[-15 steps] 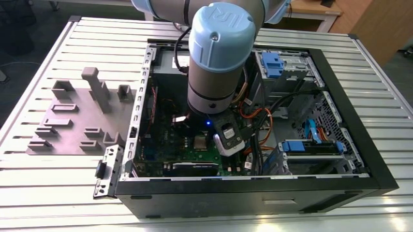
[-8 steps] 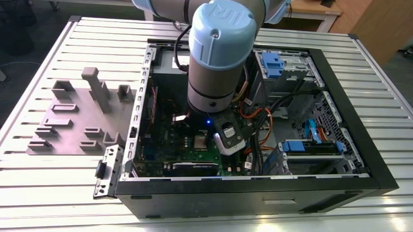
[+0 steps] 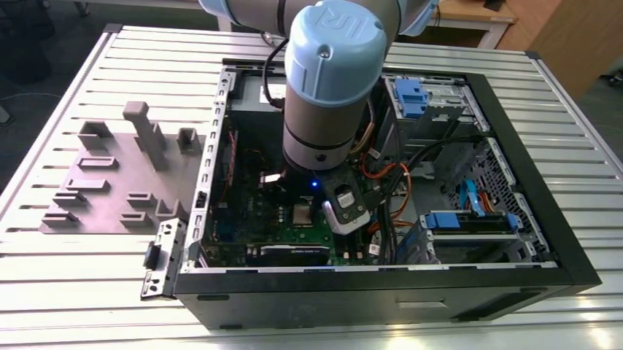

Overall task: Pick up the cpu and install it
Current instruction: 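Place the cpu into insertion slot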

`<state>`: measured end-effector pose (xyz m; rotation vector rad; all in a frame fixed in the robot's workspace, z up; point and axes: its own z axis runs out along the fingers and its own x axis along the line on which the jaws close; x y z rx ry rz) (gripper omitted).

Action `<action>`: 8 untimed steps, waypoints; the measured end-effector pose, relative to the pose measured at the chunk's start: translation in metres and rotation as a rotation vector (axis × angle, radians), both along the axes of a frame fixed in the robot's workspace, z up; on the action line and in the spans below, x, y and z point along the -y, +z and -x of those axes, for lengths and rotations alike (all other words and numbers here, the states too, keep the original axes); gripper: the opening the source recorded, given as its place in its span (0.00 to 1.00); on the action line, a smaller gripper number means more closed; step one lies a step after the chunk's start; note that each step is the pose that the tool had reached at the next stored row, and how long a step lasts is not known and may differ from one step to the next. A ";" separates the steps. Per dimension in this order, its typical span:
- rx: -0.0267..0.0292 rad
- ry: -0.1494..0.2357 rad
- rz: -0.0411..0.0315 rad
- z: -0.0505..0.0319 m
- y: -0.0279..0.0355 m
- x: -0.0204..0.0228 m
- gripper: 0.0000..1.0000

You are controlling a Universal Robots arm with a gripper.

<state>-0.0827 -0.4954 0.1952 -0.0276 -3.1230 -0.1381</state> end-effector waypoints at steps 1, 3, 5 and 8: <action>0.0000 0.000 0.0001 0.0000 0.0000 0.0000 0.41; 0.0001 0.000 0.0000 0.0000 -0.0001 0.0000 0.42; 0.0000 0.000 0.0000 0.0000 -0.0001 0.0000 0.48; 0.0001 0.000 -0.0007 0.0000 -0.0012 0.0000 0.55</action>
